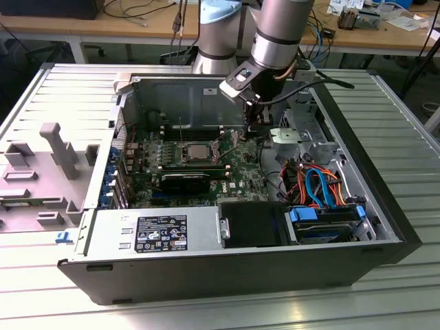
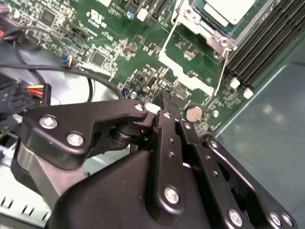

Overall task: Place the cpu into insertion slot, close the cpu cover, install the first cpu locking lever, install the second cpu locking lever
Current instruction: 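Close the cpu cover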

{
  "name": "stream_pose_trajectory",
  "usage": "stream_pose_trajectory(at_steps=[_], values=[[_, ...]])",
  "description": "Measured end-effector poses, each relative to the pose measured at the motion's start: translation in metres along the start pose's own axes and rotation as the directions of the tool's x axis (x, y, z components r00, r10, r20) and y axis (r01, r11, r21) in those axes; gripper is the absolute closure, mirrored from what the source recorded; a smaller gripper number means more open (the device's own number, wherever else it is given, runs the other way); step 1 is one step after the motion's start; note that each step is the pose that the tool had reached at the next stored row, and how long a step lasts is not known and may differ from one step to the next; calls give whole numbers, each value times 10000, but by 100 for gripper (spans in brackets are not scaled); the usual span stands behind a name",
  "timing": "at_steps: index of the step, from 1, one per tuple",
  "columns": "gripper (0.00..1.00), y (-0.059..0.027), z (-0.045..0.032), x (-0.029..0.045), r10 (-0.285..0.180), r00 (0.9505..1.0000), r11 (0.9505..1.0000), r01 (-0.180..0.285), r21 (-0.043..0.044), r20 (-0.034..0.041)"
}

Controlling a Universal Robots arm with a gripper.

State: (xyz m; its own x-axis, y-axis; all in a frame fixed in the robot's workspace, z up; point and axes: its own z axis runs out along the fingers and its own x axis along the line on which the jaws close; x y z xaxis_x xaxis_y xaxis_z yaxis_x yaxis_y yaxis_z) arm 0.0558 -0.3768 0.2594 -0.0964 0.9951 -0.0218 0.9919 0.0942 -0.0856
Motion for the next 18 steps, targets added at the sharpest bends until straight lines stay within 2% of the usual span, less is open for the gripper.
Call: stream_pose_trajectory(at_steps=[1,3,9,14,18], values=[[89,0,65,9,40,10000,10000,-40,23,-4],[89,-27,88,16,40,10000,10000,-40,24,-3],[89,-214,114,35,40,10000,10000,-40,11,-4],[89,-284,120,38,40,10000,10000,-40,0,-3],[89,-418,133,44,40,10000,10000,-40,-11,-9]])
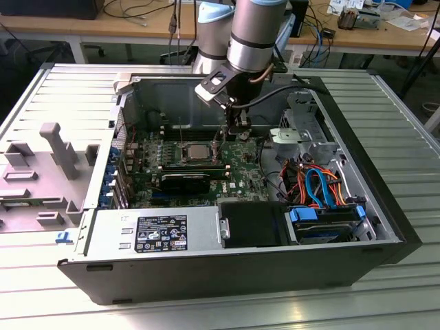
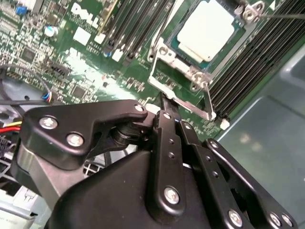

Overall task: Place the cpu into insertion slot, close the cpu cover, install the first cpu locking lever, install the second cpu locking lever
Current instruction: 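Close the cpu cover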

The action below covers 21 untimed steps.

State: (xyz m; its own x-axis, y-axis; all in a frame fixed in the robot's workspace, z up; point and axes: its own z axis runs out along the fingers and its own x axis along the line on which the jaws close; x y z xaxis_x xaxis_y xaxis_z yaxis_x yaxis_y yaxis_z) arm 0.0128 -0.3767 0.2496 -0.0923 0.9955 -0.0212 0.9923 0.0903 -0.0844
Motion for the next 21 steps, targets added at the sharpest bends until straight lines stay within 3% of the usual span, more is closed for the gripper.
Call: stream_pose_trajectory(at_steps=[6,11,16,21], values=[[89,-163,23,13,-1,10000,10000,1,-2,-18],[89,-229,50,9,-85,10000,10000,85,-4,-19],[89,-266,120,-2,-679,9977,9977,679,-19,9],[89,-464,209,15,-781,9969,9969,781,-23,-8]])
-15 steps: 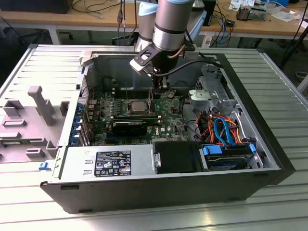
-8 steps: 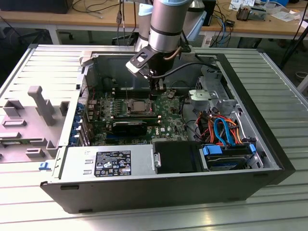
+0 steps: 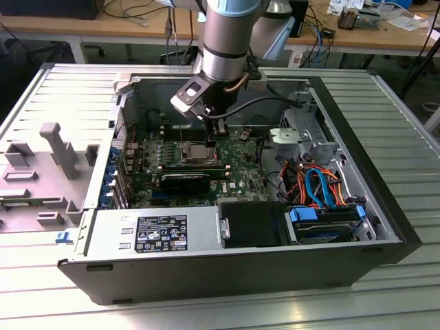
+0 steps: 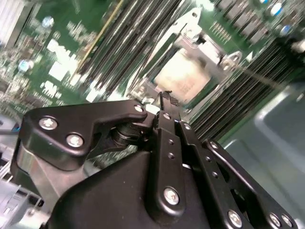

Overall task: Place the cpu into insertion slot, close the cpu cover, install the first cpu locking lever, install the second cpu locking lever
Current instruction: 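Close the cpu cover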

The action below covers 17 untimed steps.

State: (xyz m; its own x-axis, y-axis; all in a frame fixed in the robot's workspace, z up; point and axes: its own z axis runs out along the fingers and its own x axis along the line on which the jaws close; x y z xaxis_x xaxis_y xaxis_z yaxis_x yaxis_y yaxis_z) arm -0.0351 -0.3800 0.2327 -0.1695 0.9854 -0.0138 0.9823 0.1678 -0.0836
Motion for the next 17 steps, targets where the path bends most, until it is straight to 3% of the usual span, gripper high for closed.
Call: stream_pose_trajectory(at_steps=[6,12,17], values=[[89,-320,75,55,0,10000,10000,0,-7,-29],[89,-322,199,57,-26,10000,10000,26,-7,-25],[89,-320,256,59,-42,10000,10000,42,-7,-23]])
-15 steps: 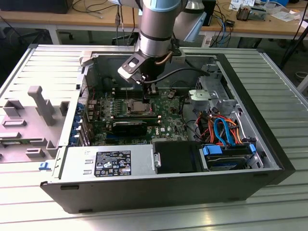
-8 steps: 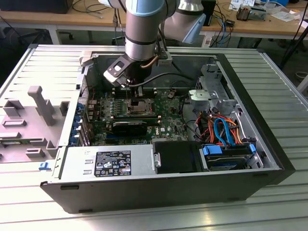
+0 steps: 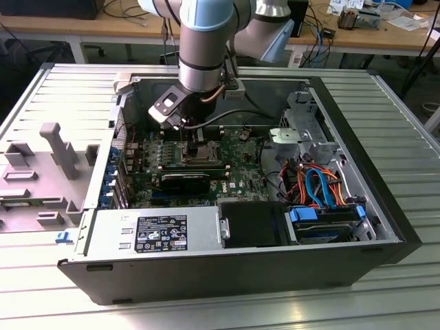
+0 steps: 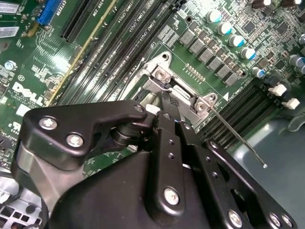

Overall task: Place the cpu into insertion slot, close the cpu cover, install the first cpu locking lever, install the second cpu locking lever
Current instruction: 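Close the cpu cover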

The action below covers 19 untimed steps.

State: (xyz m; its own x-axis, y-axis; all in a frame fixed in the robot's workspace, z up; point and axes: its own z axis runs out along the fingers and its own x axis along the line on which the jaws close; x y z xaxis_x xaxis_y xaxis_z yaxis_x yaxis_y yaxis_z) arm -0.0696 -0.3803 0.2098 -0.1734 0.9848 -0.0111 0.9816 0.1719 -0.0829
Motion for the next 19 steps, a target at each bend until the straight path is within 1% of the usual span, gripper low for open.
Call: stream_pose_trajectory(at_steps=[6,10,12,13,14,15,16,18,19], values=[[89,1,49,-1,-5,10000,10000,5,7,8],[89,5,41,1,-6,10000,10000,6,-6,-6],[89,26,31,-2,-11,10000,10000,11,-9,-10],[89,50,23,-8,-11,10000,10000,11,-6,-16],[89,83,19,-14,-11,10000,10000,11,-2,-28],[89,146,12,-26,-16,10000,10000,16,6,-54],[89,189,1,-34,-17,10000,10000,17,6,-81],[89,250,-27,-45,-25,9999,10000,25,-5,-161],[89,284,-55,-51,-30,9997,10000,29,-15,-229]])
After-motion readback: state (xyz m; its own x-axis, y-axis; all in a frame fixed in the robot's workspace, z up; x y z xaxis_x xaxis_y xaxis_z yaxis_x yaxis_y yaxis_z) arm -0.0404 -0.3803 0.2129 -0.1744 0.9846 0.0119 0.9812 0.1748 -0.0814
